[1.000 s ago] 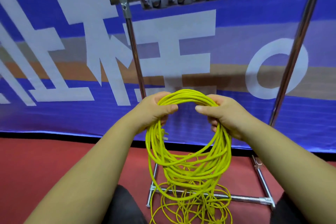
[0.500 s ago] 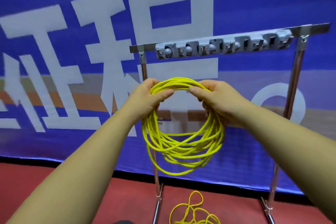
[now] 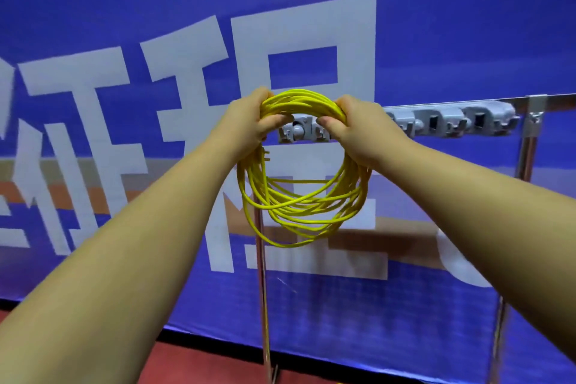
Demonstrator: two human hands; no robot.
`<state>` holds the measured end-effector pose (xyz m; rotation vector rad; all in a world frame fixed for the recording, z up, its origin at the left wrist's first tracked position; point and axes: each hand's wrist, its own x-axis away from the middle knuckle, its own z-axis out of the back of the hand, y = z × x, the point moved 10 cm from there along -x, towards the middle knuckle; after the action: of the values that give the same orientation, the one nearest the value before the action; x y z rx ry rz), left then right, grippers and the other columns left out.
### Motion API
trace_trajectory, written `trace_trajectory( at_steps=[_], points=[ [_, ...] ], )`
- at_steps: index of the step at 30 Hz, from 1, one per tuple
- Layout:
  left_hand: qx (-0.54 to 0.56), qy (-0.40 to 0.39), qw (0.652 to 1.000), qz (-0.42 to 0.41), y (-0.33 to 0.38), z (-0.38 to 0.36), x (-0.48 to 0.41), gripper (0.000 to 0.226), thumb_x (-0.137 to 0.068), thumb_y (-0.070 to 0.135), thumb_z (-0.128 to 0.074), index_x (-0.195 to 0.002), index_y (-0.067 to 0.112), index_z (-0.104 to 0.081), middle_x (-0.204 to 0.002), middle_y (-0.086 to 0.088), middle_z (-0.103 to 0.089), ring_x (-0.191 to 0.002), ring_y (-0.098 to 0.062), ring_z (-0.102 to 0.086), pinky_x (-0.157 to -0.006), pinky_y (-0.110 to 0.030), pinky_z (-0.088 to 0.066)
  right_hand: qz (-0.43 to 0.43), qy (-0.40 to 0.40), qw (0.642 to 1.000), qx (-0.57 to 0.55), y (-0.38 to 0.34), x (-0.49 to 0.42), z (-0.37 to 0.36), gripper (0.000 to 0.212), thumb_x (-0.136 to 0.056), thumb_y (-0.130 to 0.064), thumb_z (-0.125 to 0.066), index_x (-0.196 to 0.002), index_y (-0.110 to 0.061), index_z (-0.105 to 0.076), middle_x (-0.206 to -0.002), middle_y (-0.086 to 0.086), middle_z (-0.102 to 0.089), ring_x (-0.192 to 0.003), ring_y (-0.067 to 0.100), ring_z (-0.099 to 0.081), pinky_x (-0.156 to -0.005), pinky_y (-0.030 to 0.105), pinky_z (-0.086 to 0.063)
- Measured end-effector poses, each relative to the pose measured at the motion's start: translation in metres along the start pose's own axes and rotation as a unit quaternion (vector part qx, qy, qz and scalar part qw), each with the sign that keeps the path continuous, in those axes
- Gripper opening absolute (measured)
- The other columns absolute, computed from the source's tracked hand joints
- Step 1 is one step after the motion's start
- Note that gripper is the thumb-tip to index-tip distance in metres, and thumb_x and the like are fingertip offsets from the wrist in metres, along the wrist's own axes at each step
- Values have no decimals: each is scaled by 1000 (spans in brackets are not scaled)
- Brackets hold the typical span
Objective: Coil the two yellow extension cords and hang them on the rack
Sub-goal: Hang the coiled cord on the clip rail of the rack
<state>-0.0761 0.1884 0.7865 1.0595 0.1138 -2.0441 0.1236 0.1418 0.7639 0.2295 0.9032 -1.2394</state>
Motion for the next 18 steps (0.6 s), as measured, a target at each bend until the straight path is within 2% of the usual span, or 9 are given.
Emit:
trace_trajectory(
  at_steps=[3, 6, 9, 11, 13, 16, 18],
  points=[
    [0, -11, 1000, 8, -8, -4, -17, 33, -97, 50, -65, -112, 23, -55, -90, -3, -65, -74, -16, -63, -57, -27, -47, -19, 28, 996, 86, -1, -10, -1, 38, -108, -54, -49, -113, -17, -57, -97, 5, -60, -95, 35, -60, -73, 41, -40],
    [32, -38, 999, 19, -19, -20, -23, 32, -96, 54, -65, -112, 28, -55, -87, 0, -64, -74, -17, -62, -59, -28, -47, -24, 50, 987, 150, -2, -13, -6, 38, -109, -51, -47, -115, -15, -54, -101, 12, -66, -89, 38, -58, -70, 41, -39],
    [94, -55, 993, 41, -33, -38, -22, 31, -99, 56, -58, -123, 37, -53, -92, 2, -66, -80, -18, -61, -63, -31, -50, -21, 61, 983, 169, -3, -14, -10, 35, -109, -49, -49, -127, -19, -50, -101, 13, -69, -83, 37, -54, -67, 41, -41],
    [143, -67, 985, 71, -45, -47, -19, 31, -100, 62, -53, -126, 45, -49, -97, -1, -68, -82, -19, -63, -65, -38, -59, -26, 58, 983, 170, -3, -17, -10, 37, -109, -49, -52, -138, -27, -51, -106, 11, -70, -90, 37, -60, -68, 40, -41],
    [184, -90, 974, 101, -56, -58, -14, 34, -99, 67, -47, -129, 51, -46, -109, -1, -67, -95, -22, -67, -78, -45, -64, -32, 53, 982, 180, -4, -21, -11, 31, -109, -48, -52, -135, -31, -58, -108, 7, -69, -90, 33, -58, -69, 39, -41],
    [222, -106, 962, 115, -64, -67, -7, 38, -100, 69, -40, -133, 51, -43, -123, 5, -62, -113, -20, -64, -93, -47, -60, -28, 57, 978, 199, -3, -17, -16, 25, -112, -44, -46, -125, -33, -65, -104, 4, -67, -86, 29, -55, -66, 38, -38],
    [231, -106, 960, 113, -65, -70, -3, 35, -102, 66, -39, -134, 52, -42, -125, 4, -61, -112, -20, -65, -92, -43, -60, -17, 53, 975, 215, -1, -8, -24, 32, -113, -40, -41, -140, -33, -58, -115, 6, -65, -99, 34, -62, -68, 41, -41]
  ],
)
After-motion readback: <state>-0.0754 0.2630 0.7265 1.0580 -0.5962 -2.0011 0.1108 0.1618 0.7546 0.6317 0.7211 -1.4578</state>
